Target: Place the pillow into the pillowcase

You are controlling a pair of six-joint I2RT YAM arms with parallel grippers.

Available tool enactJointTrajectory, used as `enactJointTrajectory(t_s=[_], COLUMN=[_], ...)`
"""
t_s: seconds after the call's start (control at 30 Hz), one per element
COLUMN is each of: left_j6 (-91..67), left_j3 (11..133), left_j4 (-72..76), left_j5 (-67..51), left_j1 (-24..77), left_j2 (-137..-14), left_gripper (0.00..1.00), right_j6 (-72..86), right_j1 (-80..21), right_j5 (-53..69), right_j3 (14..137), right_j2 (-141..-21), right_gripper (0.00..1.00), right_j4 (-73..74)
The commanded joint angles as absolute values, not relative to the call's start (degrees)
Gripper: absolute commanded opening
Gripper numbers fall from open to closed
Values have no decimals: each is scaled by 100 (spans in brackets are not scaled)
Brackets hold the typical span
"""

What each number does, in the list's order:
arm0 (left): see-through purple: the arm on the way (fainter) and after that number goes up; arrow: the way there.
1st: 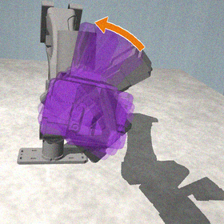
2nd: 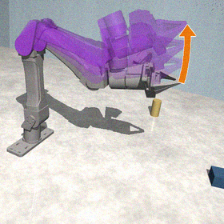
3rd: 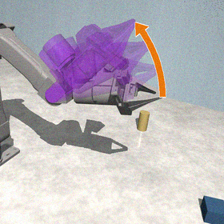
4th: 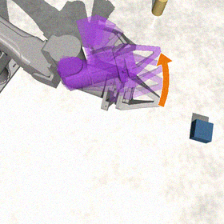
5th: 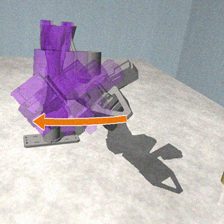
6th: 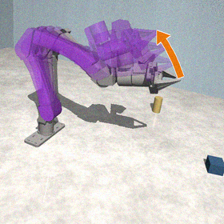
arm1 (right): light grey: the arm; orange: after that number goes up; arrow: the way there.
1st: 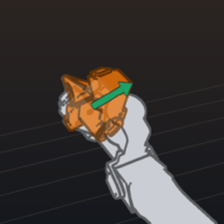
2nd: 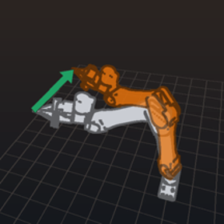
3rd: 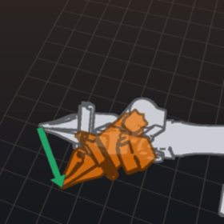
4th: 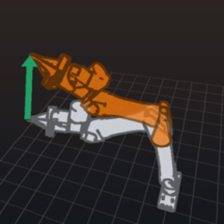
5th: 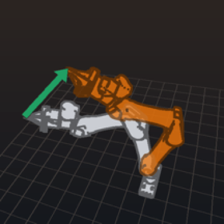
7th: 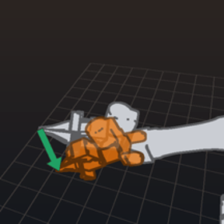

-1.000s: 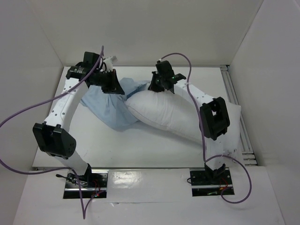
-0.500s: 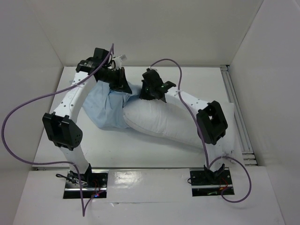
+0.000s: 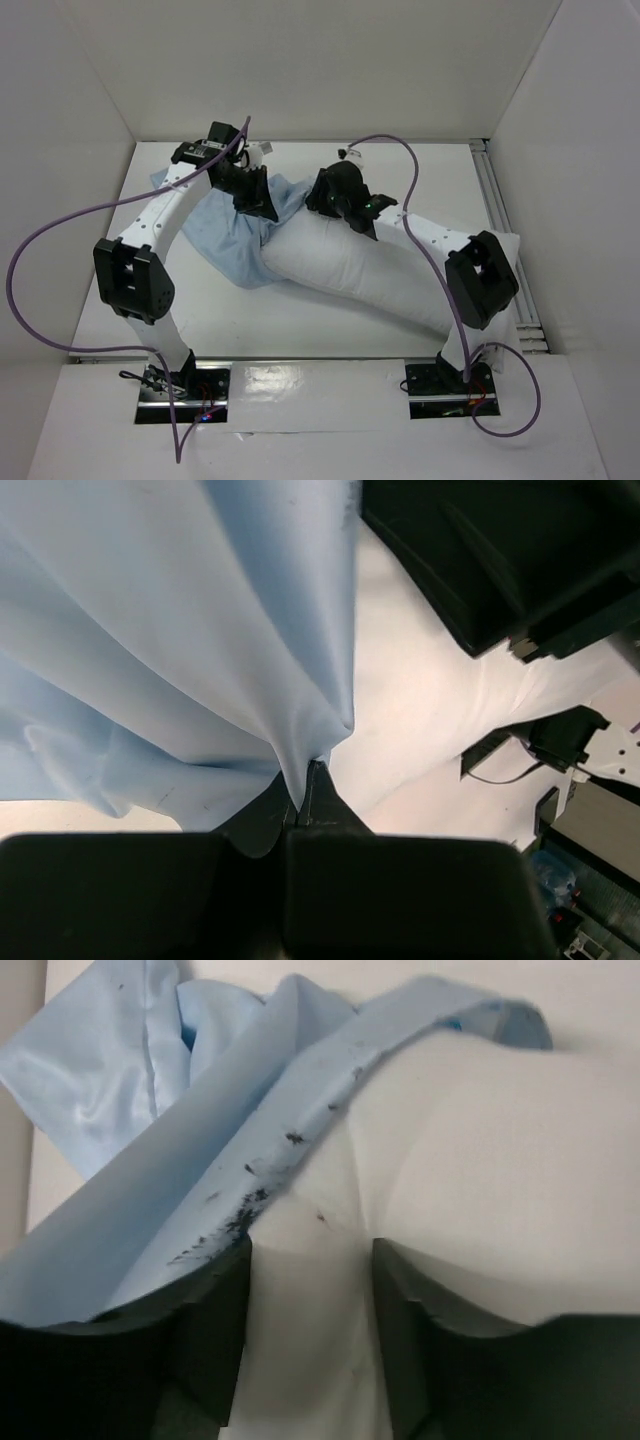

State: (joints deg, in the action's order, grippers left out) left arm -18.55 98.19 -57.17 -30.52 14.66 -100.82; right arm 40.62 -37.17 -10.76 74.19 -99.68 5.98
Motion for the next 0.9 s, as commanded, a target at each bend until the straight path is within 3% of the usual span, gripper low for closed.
enactJointTrajectory(t_s=[0.0, 0.03, 0.07, 0.17, 0.27, 0.5, 0.67, 0.73, 0.87], left_j6=[-1890, -1951, -2012, -2144, -2197, -2312, -2425, -2426, -2478], left_j3=[9975, 9976, 9976, 9976, 9976, 9862, 9861, 9861, 9861], left_j4=[-5669, -5669, -5669, -5520, -5467, -5467, -5344, -5344, -5344], left_j5=[-2944, -2866, -2865, -2708, -2707, -2654, -2654, -2654, -2654], left_j1=[1468, 1468, 1468, 1468, 1468, 1345, 1239, 1187, 1187], left_j2=[-9835, -9896, -9896, -9896, -9949, -10011, -9958, -9958, -9853], left_gripper=[0, 0, 0, 0, 0, 0, 0, 0, 0], right_j6=[3623, 3543, 3464, 3060, 2401, 924, 466, 466, 361], right_j1=[-3586, -3586, -3586, -3691, -3945, -5386, -6125, -6179, -6179], right_j5=[-853, -774, -582, -457, -396, -1765, -2013, -2013, -2644], right_j3=[7690, 7638, 7464, 7339, 7269, 6856, 6548, 6496, 6486], right_j2=[-9809, -9687, -9451, -9124, -8807, -8358, -8402, -8577, -9087], right_gripper=[61, 75, 82, 96, 100, 100, 100, 97, 79], right_j4=[350, 352, 352, 597, 983, 1590, 1495, 1319, 905])
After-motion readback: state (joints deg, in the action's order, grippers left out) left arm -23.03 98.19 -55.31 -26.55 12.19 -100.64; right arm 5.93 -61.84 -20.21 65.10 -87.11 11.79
